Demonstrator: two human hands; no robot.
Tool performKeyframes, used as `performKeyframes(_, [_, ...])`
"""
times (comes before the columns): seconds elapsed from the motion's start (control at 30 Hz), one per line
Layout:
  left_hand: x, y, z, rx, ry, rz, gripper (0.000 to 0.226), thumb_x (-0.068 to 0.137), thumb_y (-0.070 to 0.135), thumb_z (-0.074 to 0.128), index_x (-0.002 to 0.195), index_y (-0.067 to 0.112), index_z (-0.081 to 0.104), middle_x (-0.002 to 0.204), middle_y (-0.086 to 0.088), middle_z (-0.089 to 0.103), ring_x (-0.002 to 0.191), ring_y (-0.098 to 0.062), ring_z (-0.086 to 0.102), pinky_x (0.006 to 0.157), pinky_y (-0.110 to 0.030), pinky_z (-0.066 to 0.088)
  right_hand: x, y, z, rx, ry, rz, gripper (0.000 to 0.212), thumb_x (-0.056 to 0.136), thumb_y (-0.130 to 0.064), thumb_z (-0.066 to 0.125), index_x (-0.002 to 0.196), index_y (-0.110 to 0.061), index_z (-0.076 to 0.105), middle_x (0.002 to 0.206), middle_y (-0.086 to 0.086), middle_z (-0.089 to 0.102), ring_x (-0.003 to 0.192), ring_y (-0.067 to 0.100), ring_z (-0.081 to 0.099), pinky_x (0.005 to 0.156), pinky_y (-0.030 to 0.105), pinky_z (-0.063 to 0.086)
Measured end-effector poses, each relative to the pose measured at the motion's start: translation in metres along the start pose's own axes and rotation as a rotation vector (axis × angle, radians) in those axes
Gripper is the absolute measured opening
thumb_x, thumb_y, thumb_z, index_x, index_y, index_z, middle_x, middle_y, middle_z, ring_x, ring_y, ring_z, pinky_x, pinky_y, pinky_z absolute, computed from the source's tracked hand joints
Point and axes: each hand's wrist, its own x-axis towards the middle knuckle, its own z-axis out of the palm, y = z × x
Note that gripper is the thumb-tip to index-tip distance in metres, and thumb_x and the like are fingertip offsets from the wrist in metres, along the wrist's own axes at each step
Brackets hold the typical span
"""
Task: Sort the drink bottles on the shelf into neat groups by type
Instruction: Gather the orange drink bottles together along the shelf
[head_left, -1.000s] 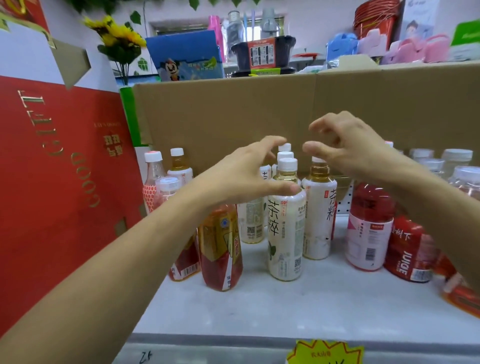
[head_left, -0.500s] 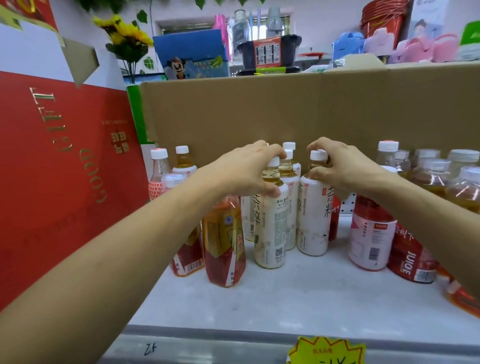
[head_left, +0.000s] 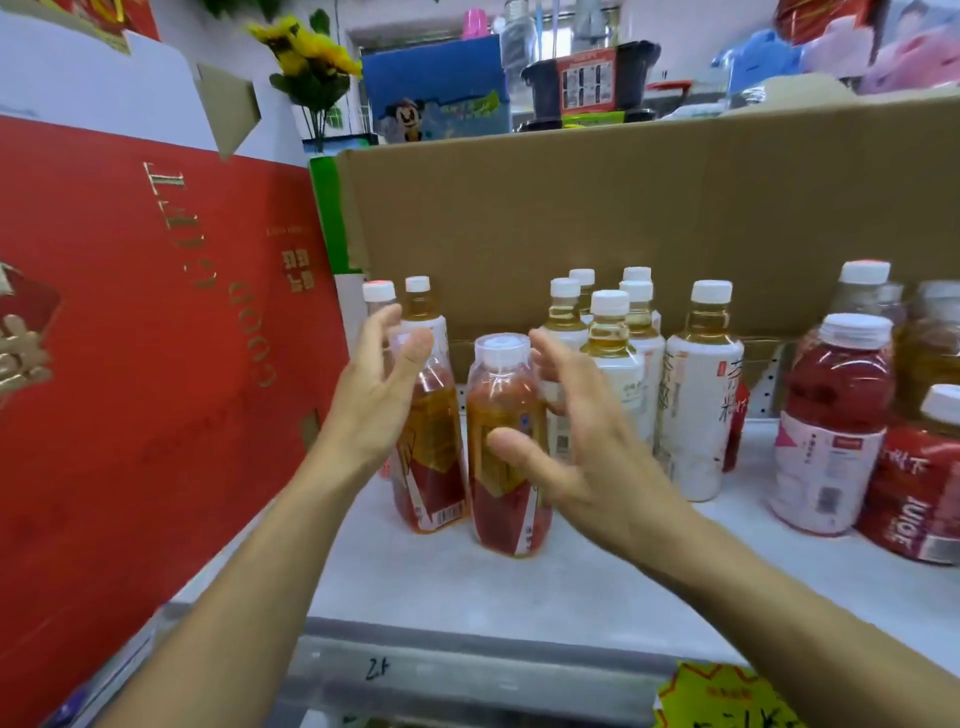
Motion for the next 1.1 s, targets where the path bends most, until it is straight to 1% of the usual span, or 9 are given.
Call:
performKeyframes(0.1, [-0.005,-0.016,0.007,-0.093,-0.048,-0.077,0.066,0.084,0.072,0.047,0.137,0.032,0.045,0.130,0.010,0.060,0.122,-0.010,0.056,0.109,-0.045,0.043,-0.001,0.004,0.022,0.124,-0.016,0.162,0.091,0.087,-0.046,0.067,0.154,-0.034,0.006,0.157,-0.010,0.022,0.143,0.006,0.025,0.118,0.040,0.030])
performKeyframes(0.17, [-0.009,-0.023,0.008,-0.181,-0.085,-0.119,0.067,0.084,0.071,0.051,0.137,0.031,0.047,0.129,0.009,0.062,0.122,-0.010,0.058,0.108,-0.046,0.045,0.000,0.006,0.031,0.198,-0.045,0.264,0.096,0.084,-0.045,0.071,0.153,-0.037,0.004,0.156,-0.015,0.025,0.141,0.005,0.029,0.116,0.038,0.033])
performKeyframes(0.3, [-0.020,-0.036,0.006,-0.240,-0.190,-0.200,0.072,0.077,0.058,0.069,0.139,0.029,0.046,0.125,0.007,0.066,0.117,-0.012,0.063,0.097,-0.034,0.053,-0.001,0.018,0.046,0.264,-0.026,0.372,0.080,0.079,-0.040,0.078,0.143,-0.033,0.030,0.125,-0.025,0.052,0.118,-0.003,0.051,0.105,0.037,0.047])
performKeyframes(0.4, [-0.029,-0.037,0.004,-0.165,-0.255,-0.165,0.080,0.071,0.048,0.075,0.142,0.031,0.042,0.121,0.013,0.066,0.108,-0.002,0.065,0.090,-0.025,0.054,-0.006,0.021,0.046,0.296,0.011,0.384,0.066,0.077,-0.040,0.080,0.131,-0.031,0.042,0.117,-0.016,0.061,0.112,0.001,0.059,0.098,0.038,0.053])
performKeyframes(0.53, [-0.037,-0.035,0.007,-0.183,-0.232,-0.111,0.085,0.070,0.052,0.077,0.143,0.031,0.038,0.125,0.009,0.065,0.112,-0.004,0.064,0.098,-0.034,0.053,-0.019,0.016,0.038,0.274,0.061,0.393,0.064,0.077,-0.043,0.079,0.129,-0.032,0.044,0.115,-0.017,0.061,0.109,-0.001,0.059,0.094,0.033,0.054])
performKeyframes(0.7, [-0.054,-0.019,0.025,-0.218,-0.212,-0.113,0.067,0.071,0.063,0.076,0.123,0.059,0.034,0.127,0.016,0.058,0.119,-0.006,0.058,0.100,-0.035,0.049,-0.037,0.014,0.012,0.246,0.140,0.395,0.059,0.075,-0.043,0.080,0.124,-0.033,0.047,0.109,-0.020,0.063,0.100,-0.006,0.061,0.088,0.026,0.054])
performKeyframes(0.8, [-0.063,-0.005,0.040,-0.227,-0.225,-0.103,0.077,0.068,0.068,0.075,0.132,0.046,0.039,0.126,0.011,0.062,0.116,-0.010,0.061,0.098,-0.041,0.053,-0.048,0.011,-0.012,0.246,0.180,0.382,0.057,0.075,-0.039,0.081,0.121,-0.029,0.049,0.104,-0.015,0.066,0.096,-0.004,0.063,0.080,0.020,0.054])
performKeyframes(0.9, [-0.074,0.016,0.057,-0.241,-0.218,-0.070,0.055,0.074,0.056,0.074,0.119,0.051,0.043,0.118,0.013,0.064,0.107,-0.004,0.064,0.090,-0.029,0.055,-0.060,0.010,-0.039,0.252,0.208,0.373,0.059,0.073,-0.038,0.081,0.121,-0.026,0.050,0.103,-0.012,0.067,0.094,-0.005,0.063,0.075,0.013,0.052])
performKeyframes(1.1, [-0.099,0.069,0.108,-0.287,-0.186,-0.022,0.067,0.072,0.055,0.071,0.131,0.035,0.045,0.114,0.017,0.065,0.102,0.003,0.064,0.082,-0.020,0.053,-0.096,0.018,-0.109,0.220,0.276,0.346,0.058,0.073,-0.031,0.083,0.120,-0.023,0.051,0.101,-0.013,0.067,0.093,-0.007,0.064,0.074,0.009,0.049])
